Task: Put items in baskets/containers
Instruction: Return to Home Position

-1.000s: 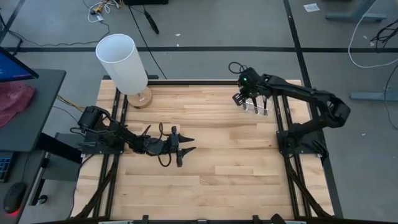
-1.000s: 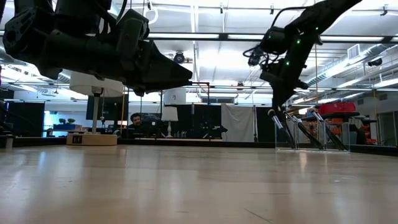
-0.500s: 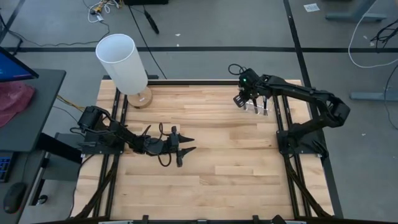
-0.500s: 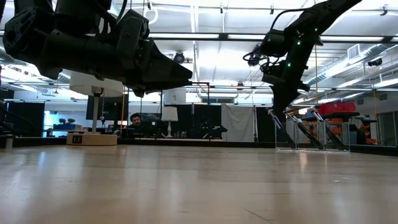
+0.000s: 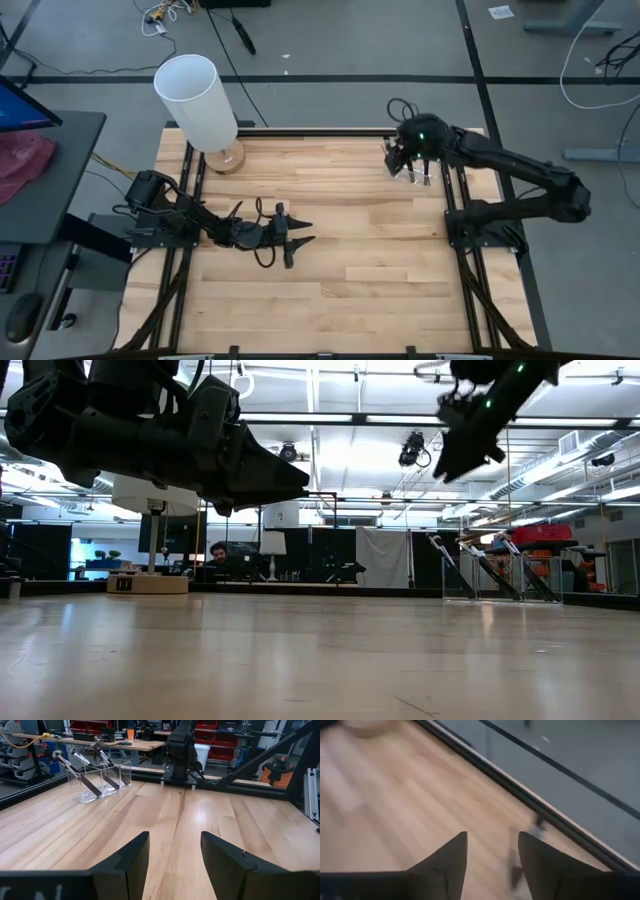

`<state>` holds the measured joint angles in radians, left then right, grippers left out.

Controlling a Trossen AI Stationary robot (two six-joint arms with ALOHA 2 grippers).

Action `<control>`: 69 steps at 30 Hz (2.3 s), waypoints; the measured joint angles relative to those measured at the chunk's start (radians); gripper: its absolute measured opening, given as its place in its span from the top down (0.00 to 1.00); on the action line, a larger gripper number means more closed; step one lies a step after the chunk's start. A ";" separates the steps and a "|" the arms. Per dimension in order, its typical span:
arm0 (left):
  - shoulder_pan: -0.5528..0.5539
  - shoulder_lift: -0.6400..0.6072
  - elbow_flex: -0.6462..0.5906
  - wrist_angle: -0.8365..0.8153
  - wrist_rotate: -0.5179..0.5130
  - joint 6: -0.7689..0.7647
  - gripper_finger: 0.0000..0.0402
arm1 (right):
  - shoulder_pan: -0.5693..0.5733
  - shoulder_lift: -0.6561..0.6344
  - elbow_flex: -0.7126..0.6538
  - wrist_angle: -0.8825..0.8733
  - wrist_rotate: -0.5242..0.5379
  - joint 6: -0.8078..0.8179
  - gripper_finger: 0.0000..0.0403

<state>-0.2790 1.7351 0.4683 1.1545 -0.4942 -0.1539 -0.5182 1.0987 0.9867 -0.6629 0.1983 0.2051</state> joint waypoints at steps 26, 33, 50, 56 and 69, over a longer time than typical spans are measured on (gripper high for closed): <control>0.021 -0.201 -0.089 -0.008 0.013 -0.025 0.55 | 0.574 -0.403 -0.850 1.189 -0.489 0.100 0.80; 0.097 -0.476 -0.280 -0.009 0.087 -0.130 0.55 | 0.495 -0.625 -0.896 0.984 -0.505 0.069 0.88; 0.507 -0.990 -0.460 -0.346 0.485 -0.235 0.55 | 0.443 -0.789 -0.897 0.752 -0.503 0.021 0.91; 0.539 -1.153 -0.460 -0.443 0.568 -0.252 0.55 | 0.443 -0.790 -0.897 0.746 -0.503 0.034 0.91; 0.225 -1.477 -0.460 -0.850 0.085 -0.127 0.94 | 0.443 -0.789 -0.898 0.697 -0.503 0.041 0.91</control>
<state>-0.0544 0.2579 0.0082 0.3049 -0.4092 -0.2807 -0.0757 0.3096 0.0887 0.0342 -0.3042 0.2459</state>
